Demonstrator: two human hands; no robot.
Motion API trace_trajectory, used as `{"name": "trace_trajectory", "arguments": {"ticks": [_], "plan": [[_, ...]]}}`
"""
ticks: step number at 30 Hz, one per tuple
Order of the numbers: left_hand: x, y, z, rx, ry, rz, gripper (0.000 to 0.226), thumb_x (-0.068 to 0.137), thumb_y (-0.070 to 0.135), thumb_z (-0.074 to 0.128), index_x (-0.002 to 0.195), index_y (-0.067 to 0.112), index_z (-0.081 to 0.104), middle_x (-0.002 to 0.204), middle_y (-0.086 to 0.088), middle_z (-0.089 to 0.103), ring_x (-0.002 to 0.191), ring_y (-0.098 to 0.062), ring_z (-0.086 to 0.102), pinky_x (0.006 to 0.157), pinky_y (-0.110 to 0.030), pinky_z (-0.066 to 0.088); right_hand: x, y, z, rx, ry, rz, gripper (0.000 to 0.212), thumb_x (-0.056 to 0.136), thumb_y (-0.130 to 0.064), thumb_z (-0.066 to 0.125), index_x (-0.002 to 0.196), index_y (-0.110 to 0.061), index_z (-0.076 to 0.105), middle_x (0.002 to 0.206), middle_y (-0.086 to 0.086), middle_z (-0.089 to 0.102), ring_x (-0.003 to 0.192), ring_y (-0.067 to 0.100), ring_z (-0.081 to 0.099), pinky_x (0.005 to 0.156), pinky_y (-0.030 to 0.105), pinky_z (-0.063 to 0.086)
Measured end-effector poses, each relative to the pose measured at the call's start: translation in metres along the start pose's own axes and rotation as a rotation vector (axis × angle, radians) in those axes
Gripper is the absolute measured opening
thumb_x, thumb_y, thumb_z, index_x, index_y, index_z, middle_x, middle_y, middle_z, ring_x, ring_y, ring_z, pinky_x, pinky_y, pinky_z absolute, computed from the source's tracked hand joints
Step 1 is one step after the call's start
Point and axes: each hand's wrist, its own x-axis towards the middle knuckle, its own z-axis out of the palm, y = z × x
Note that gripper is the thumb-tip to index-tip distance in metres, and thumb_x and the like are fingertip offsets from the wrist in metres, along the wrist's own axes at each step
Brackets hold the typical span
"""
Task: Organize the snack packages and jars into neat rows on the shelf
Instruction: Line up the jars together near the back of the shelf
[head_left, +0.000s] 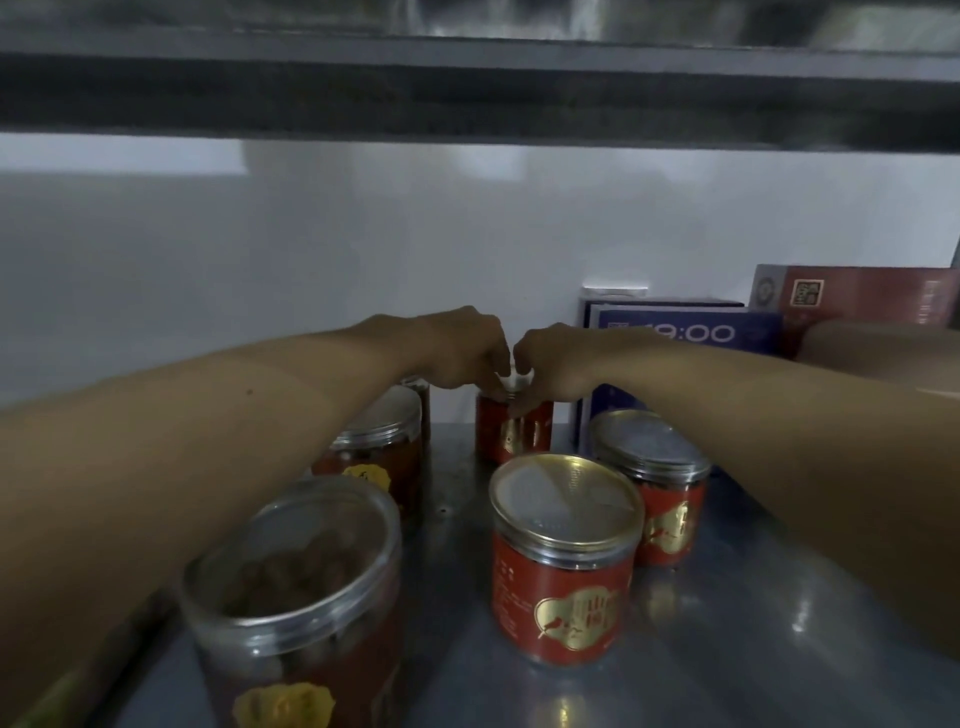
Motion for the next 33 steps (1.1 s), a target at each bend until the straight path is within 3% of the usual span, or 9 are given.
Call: {"name": "trace_trajectory", "arguments": {"ticks": [9,13,17,20,25,30,33], "plan": [[0.011,0.005,0.002,0.043,-0.005,0.026,0.039,0.093,0.030,0.061,0.127,0.013,0.063,0.130,-0.002,0.062,0.115,-0.017,0.059,0.102,-0.034,0.046,-0.002,0.003,0.001,-0.035,-0.004,0.016,0.067,0.091,-0.043,0.064,0.142,-0.004,0.042,0.137,0.011,0.054,0.121,0.025,0.054,0.101,0.035,0.046],[0.009,0.003,0.002,0.033,-0.003,0.031,0.041,0.092,0.032,0.061,0.129,0.014,0.061,0.131,-0.002,0.061,0.117,-0.017,0.058,0.100,-0.029,0.045,-0.002,0.003,0.002,-0.030,0.007,0.019,0.066,0.091,-0.041,0.064,0.141,-0.004,0.042,0.135,0.011,0.055,0.120,0.025,0.054,0.098,0.033,0.046],[0.004,0.003,0.003,0.050,-0.012,0.055,0.042,0.094,0.033,0.058,0.130,0.014,0.060,0.134,-0.002,0.059,0.120,-0.017,0.056,0.103,-0.036,0.044,-0.006,0.001,0.003,-0.024,0.016,0.021,0.067,0.091,-0.041,0.064,0.142,-0.004,0.041,0.135,0.011,0.054,0.120,0.025,0.054,0.093,0.031,0.045],[0.001,0.006,0.002,0.076,-0.036,0.050,0.044,0.094,0.039,0.056,0.129,0.014,0.060,0.130,-0.005,0.061,0.118,-0.022,0.056,0.100,-0.039,0.045,-0.012,0.001,0.003,-0.010,0.019,0.010,0.061,0.091,-0.041,0.065,0.137,-0.004,0.048,0.122,0.009,0.060,0.107,0.022,0.058,0.086,0.029,0.047],[-0.012,0.018,-0.009,0.031,-0.004,0.002,0.053,0.094,0.040,0.057,0.141,0.018,0.046,0.145,0.000,0.047,0.127,-0.016,0.046,0.096,-0.020,0.033,-0.036,0.001,-0.013,0.060,0.095,-0.027,0.064,0.093,-0.040,0.062,0.145,-0.009,0.040,0.140,0.008,0.050,0.124,0.024,0.051,0.102,0.032,0.044],[-0.032,0.038,-0.020,-0.052,0.051,0.007,0.049,0.091,0.041,0.060,0.135,0.019,0.054,0.134,0.004,0.056,0.117,-0.013,0.053,0.092,-0.017,0.036,-0.062,0.003,-0.022,0.037,0.080,-0.016,0.070,0.090,-0.046,0.064,0.147,-0.013,0.039,0.143,0.004,0.048,0.127,0.021,0.048,0.105,0.032,0.042],[-0.043,0.057,-0.025,-0.107,0.046,-0.006,0.038,0.090,0.044,0.060,0.121,0.023,0.064,0.115,0.009,0.062,0.098,-0.007,0.056,0.084,-0.019,0.041,-0.080,0.008,-0.025,0.036,0.072,-0.001,0.073,0.088,-0.049,0.065,0.147,-0.015,0.039,0.146,0.001,0.047,0.129,0.020,0.046,0.104,0.028,0.039]]}}
